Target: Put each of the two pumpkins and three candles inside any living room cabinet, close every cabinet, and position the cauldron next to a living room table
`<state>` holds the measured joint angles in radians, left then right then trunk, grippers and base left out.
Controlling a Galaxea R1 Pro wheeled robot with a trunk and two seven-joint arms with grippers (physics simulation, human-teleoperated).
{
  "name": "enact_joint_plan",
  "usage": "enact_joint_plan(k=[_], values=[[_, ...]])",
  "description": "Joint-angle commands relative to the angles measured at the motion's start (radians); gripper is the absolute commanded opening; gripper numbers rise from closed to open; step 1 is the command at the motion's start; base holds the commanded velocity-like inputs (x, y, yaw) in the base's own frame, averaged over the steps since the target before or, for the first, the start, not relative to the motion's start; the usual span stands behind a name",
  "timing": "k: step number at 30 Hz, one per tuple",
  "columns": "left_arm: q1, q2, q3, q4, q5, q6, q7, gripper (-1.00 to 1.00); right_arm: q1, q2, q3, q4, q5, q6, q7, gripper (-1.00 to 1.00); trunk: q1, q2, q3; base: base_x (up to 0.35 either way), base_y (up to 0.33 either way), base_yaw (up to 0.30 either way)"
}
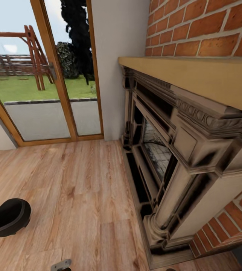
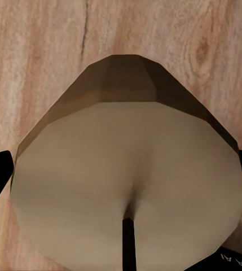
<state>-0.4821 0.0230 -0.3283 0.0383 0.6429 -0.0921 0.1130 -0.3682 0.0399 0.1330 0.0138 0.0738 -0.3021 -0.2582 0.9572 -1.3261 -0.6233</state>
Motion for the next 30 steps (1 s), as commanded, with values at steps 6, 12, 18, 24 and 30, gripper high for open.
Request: enact_joint_plan(k=[6,12,18,24,30], values=[[0.000,0.000,0.000,0.000,0.000,0.000,0.000,-1.00,0.000,0.000,0.000,0.000,0.000,0.000,-0.001,-1.00,0.000,0.000,-0.002,0.000,0.000,-0.031],[0.000,0.000,0.000,0.000,0.000,0.000,0.000,-1.00,0.000,0.000,0.000,0.000,0.000,0.000,0.000,-1.00,0.000,0.000,-0.007,0.000,0.000,-0.022],[0.000,0.000,0.000,0.000,0.000,0.000,0.000,-1.00,0.000,0.000,0.000,0.000,0.000,0.000,0.000,-1.00,0.000,0.000,-0.014,0.000,0.000,-0.179],[0.006,0.002,0.002,0.006,0.003,-0.003,-0.003,-1.00,0.001,0.003,0.004,0.005,0.006,0.006,0.009,-1.00,0.000,0.000,-0.016,0.000,0.000,-0.063],[0.029,0.002,0.003,0.008,0.004,0.000,-0.003,-1.00,0.000,-0.003,0.004,0.005,0.006,0.006,0.009,-1.00,-0.004,0.007,-0.013,0.000,0.000,0.000]])
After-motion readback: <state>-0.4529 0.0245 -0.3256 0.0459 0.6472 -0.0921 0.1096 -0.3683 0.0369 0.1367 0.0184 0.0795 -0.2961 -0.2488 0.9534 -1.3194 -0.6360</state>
